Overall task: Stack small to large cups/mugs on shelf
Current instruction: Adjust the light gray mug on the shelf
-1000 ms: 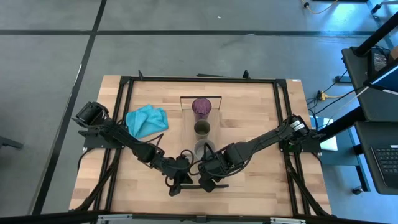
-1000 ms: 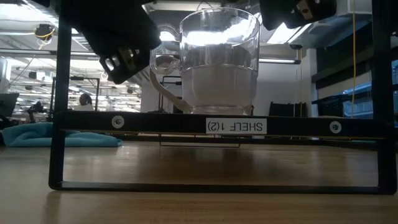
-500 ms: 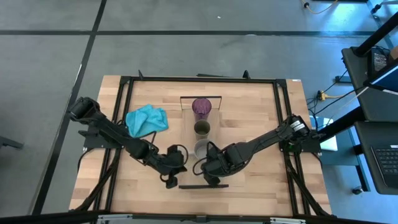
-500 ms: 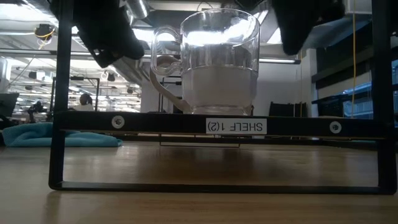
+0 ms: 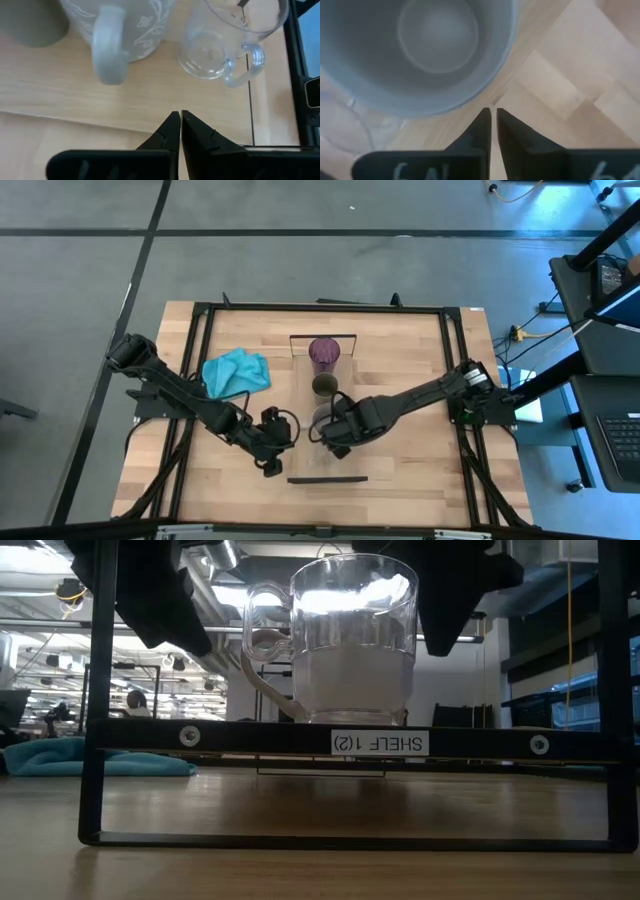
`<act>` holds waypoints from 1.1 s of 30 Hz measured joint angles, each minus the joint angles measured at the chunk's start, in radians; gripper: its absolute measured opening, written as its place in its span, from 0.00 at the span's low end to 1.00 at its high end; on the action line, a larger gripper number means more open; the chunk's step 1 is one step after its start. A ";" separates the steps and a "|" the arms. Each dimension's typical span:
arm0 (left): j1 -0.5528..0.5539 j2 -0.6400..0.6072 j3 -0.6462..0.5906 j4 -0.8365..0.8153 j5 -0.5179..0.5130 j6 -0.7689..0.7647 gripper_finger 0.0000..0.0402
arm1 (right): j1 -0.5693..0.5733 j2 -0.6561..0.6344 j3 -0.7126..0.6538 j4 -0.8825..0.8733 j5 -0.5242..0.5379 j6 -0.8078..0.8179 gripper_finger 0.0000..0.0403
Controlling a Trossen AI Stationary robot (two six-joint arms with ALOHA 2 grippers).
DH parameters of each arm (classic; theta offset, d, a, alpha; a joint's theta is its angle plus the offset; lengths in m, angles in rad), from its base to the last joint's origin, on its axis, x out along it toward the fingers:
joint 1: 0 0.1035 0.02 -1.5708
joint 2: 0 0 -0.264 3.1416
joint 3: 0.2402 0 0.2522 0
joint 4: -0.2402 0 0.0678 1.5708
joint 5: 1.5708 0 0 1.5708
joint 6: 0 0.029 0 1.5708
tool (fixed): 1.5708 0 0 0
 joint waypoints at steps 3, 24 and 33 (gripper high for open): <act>0.000 0.000 0.000 -0.003 -0.017 0.000 0.03 | -0.011 0.000 0.000 -0.004 0.029 -0.001 0.10; 0.035 0.000 0.000 -0.007 -0.010 0.032 0.03 | -0.038 0.000 0.000 -0.009 0.051 -0.031 0.13; 0.063 0.001 0.000 0.025 -0.021 0.032 0.03 | -0.037 0.000 0.000 -0.050 0.097 0.005 0.13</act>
